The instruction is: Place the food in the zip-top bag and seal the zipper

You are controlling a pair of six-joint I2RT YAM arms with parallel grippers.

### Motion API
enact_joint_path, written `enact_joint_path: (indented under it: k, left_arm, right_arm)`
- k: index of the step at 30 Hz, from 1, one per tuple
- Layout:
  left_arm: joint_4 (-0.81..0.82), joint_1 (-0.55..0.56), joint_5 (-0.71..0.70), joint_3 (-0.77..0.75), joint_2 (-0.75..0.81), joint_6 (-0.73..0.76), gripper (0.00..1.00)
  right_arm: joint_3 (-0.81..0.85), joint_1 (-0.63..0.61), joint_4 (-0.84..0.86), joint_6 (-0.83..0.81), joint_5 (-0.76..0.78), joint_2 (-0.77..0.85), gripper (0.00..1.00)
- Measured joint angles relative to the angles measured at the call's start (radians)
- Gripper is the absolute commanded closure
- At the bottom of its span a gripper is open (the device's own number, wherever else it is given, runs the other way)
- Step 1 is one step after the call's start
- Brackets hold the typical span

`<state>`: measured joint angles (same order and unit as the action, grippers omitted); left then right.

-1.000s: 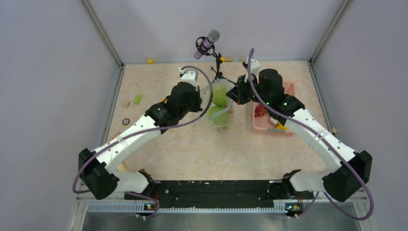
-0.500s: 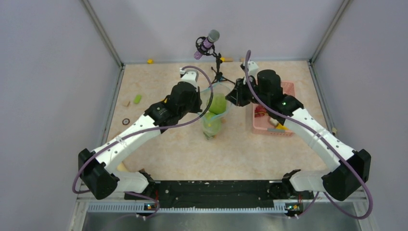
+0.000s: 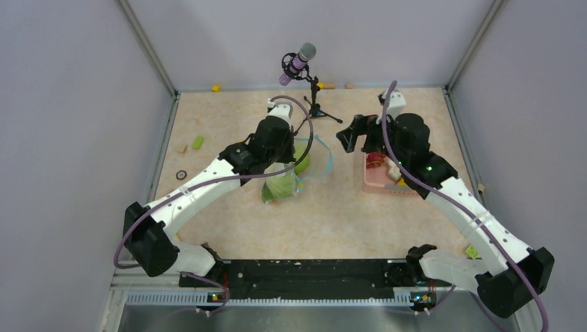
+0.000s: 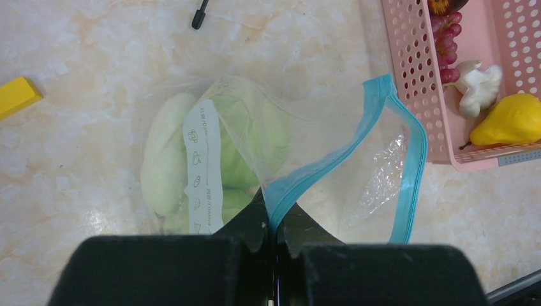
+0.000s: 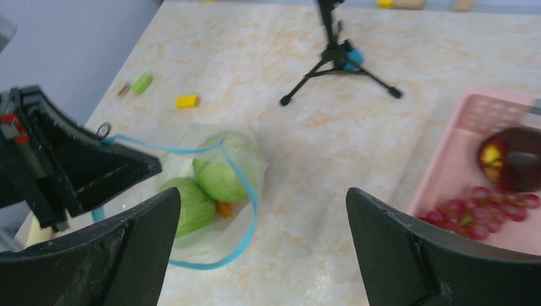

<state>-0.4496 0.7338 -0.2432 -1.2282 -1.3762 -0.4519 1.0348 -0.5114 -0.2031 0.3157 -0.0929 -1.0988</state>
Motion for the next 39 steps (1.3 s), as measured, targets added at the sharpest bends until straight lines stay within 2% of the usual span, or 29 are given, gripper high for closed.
enact_joint_path:
  k: [4, 8, 11, 16, 24, 39]
  left_arm:
    - [-0.006, 0.0, 0.006, -0.014, -0.021, 0.0, 1.0]
    - [-0.011, 0.0, 0.007, -0.014, -0.022, 0.002, 1.0]
    - [-0.013, 0.0, 0.007, -0.014, -0.022, 0.002, 1.0]
    - [-0.014, 0.0, 0.011, -0.014, -0.022, 0.006, 1.0]
    - [-0.014, 0.0, 0.014, -0.014, -0.022, 0.013, 1.0]
    - [-0.014, 0.0, 0.018, -0.014, -0.023, 0.021, 1.0]
  right_arm:
    - [-0.012, 0.063, -0.045, 0.022, 0.129, 0.077, 0.01]
    - [-0.034, 0.19, -0.114, 0.054, 0.213, 0.097, 0.05]
    - [-0.069, 0.28, -0.166, 0.081, 0.22, 0.074, 0.07]
    - [-0.119, 0.36, -0.214, 0.118, 0.153, -0.028, 0.12]
    - [-0.159, 0.382, -0.223, 0.171, 0.082, -0.201, 0.2]
    - [-0.247, 0.384, -0.053, 0.225, 0.055, -0.3, 0.28]
